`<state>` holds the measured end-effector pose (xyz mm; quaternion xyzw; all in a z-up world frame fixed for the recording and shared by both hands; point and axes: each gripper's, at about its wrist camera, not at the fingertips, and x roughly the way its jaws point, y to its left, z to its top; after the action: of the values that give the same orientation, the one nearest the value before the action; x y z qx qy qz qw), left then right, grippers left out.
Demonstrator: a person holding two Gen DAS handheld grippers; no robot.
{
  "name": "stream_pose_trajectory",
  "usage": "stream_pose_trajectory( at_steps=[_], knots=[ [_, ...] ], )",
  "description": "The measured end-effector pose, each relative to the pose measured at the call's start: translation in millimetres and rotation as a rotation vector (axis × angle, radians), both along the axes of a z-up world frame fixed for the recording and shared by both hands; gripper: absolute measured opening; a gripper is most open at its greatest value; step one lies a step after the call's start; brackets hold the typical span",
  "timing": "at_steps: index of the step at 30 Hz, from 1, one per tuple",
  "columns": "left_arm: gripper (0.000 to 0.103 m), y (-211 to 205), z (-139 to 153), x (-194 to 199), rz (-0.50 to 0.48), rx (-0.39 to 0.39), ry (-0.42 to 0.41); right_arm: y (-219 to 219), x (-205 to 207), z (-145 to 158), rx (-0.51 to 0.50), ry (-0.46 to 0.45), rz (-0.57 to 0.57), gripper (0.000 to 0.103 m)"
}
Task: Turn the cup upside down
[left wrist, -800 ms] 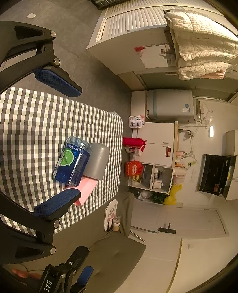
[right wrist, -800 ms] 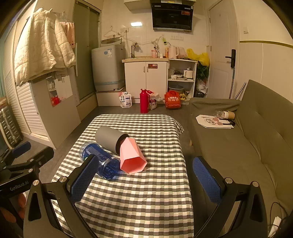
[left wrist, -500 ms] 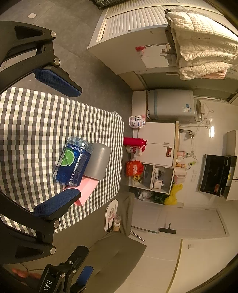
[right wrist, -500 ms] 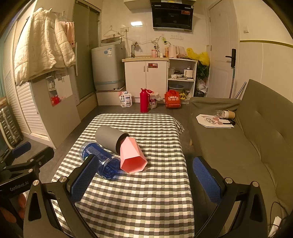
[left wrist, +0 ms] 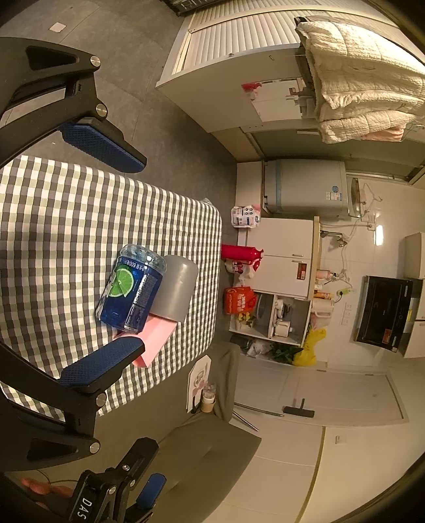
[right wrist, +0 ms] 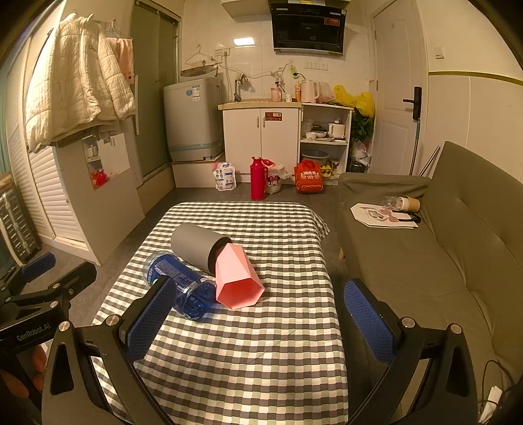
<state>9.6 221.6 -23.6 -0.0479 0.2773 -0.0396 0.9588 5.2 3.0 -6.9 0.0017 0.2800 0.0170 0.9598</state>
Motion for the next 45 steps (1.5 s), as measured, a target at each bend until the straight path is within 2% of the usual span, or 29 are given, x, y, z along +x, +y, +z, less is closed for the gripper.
stream_pose_trajectory(
  at_steps=[20, 28, 36, 40, 45],
  knots=[
    [0.103, 0.5, -1.2, 0.0, 0.006, 0.004, 0.003, 6.2, 0.2, -0.5, 0.002, 0.019, 0.017, 0.103],
    [0.103, 9.1, -7.6, 17.8, 0.05, -0.017, 0.021, 11.5, 23.9, -3.5, -0.022, 0.044, 0.036, 0.103],
    [0.103, 19.1, -32.8, 46.5, 0.12, -0.008, 0.087, 19.3, 93.2, -43.2, -0.021, 0.148, 0.104, 0.102],
    [0.103, 18.0, -41.3, 52.1, 0.112, 0.022, 0.106, 22.2, 128.2, -82.1, 0.002, 0.256, 0.126, 0.086],
    [0.103, 18.9, -50.7, 58.2, 0.105, 0.042, 0.128, 21.8, 146.5, -107.0, 0.037, 0.32, 0.135, 0.082]
  ],
)
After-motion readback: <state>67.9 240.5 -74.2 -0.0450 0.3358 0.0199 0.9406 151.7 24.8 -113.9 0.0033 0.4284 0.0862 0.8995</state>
